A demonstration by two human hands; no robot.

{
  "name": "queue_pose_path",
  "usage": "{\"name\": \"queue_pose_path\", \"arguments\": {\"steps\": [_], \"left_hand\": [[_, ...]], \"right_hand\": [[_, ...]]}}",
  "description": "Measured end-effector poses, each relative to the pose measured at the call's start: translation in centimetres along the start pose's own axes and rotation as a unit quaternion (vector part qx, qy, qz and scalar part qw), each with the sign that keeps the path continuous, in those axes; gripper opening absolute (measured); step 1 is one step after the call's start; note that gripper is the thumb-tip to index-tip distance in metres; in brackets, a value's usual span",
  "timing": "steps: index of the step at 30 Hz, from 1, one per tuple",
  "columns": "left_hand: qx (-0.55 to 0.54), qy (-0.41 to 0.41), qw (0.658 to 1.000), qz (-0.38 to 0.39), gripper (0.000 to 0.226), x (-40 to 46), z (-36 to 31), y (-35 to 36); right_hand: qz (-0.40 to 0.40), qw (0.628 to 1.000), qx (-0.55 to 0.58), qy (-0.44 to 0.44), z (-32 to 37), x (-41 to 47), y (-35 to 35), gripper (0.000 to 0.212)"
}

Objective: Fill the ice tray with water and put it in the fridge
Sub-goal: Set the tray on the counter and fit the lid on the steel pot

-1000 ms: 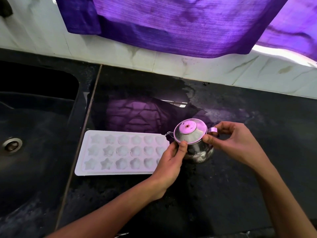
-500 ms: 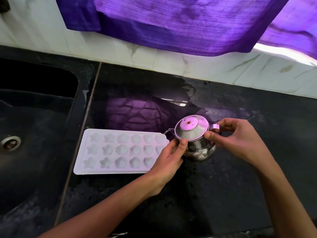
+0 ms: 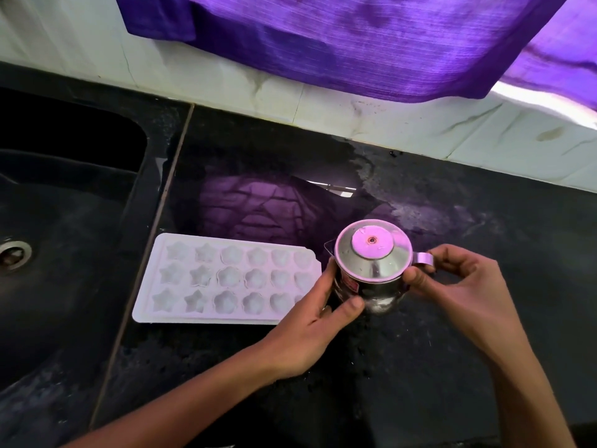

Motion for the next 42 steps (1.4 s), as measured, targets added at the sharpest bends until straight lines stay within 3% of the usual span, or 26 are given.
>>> {"name": "queue_pose_path", "arguments": {"steps": [7, 18, 25, 33, 42], "left_hand": [[-0.032, -0.029, 0.998, 0.042, 0.047, -1.5, 0.3, 0.8], [-0.065, -0.110, 0.992, 0.022, 0.034, -1.5, 1.4, 0.6], [-0.064, -0.125, 0.990, 0.027, 0.027, -1.7, 1.3, 0.7], [-0.062, -0.129, 0.989, 0.030, 0.038, -1.6, 1.1, 0.7], [-0.047, -0.129, 0.990, 0.026, 0.027, -1.6, 0.7, 0.4]], "right_hand": [[0.018, 0.998, -0.057, 0.031, 1.0, -1.4, 0.4, 0.031], [0.022, 0.995, -0.077, 0.062, 1.1, -1.9, 1.0, 0.044], [0.026, 0.994, -0.079, 0.076, 1.3, -2.1, 0.9, 0.033], [0.024, 0.994, -0.080, 0.074, 1.6, -2.2, 0.4, 0.041], [0.025, 0.994, -0.083, 0.070, 1.7, -2.0, 0.3, 0.038]]}}
Point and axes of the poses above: each hand's wrist, its own x-axis towards the middle knuckle, its own y-axis out of the palm, z = x × y, the point moved 7 cm from there along x, towards the middle knuckle, and after that the axes turned 15 degrees about -y, right-handed, at the moved point
